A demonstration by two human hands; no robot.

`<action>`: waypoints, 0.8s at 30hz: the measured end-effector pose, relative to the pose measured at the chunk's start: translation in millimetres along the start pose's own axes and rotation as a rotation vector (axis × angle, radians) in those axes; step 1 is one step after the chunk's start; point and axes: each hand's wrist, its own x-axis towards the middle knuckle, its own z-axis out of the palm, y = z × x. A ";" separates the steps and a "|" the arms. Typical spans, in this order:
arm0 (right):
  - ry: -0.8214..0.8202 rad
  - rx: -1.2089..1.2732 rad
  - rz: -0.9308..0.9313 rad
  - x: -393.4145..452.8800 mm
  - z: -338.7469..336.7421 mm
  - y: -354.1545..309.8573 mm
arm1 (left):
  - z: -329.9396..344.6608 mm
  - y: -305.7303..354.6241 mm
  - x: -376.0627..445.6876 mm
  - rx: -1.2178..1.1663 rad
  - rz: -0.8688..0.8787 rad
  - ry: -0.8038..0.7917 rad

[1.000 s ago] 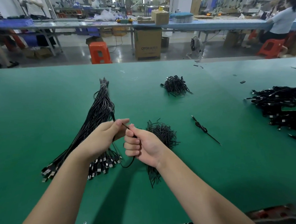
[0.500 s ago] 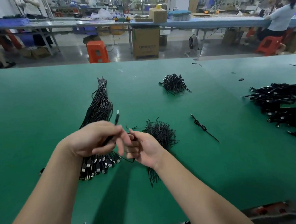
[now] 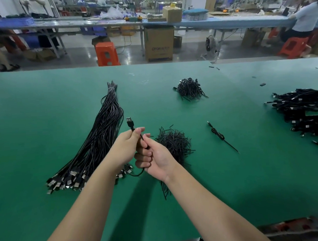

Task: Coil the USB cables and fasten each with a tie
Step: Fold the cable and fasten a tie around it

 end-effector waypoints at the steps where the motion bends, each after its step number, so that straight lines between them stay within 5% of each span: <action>1: -0.005 0.014 -0.004 0.1 -0.2 1.0 | 6.0 -1.1 0.9 -0.115 -0.003 0.041; 5: 0.013 0.012 0.032 -1.4 -3.3 8.6 | 15.6 14.4 10.6 -0.844 -0.056 0.170; 9: 0.043 0.066 0.062 -5.5 -10.1 10.3 | -6.0 32.3 14.5 -1.131 -0.098 0.013; 14: -0.013 0.083 0.077 -8.9 -9.6 -6.1 | -36.6 32.3 4.1 -0.408 -0.038 -0.522; 18: -0.004 -0.098 0.044 -11.6 -4.0 -19.8 | -57.6 37.1 0.2 0.142 -0.077 -0.736; 21: -0.032 -0.143 0.021 -13.6 -0.8 -34.9 | -56.3 39.9 -1.7 0.504 -0.104 -0.638; 24: -0.046 -0.194 -0.022 -13.3 7.4 -40.1 | -42.3 39.3 -2.7 0.335 -0.094 -0.316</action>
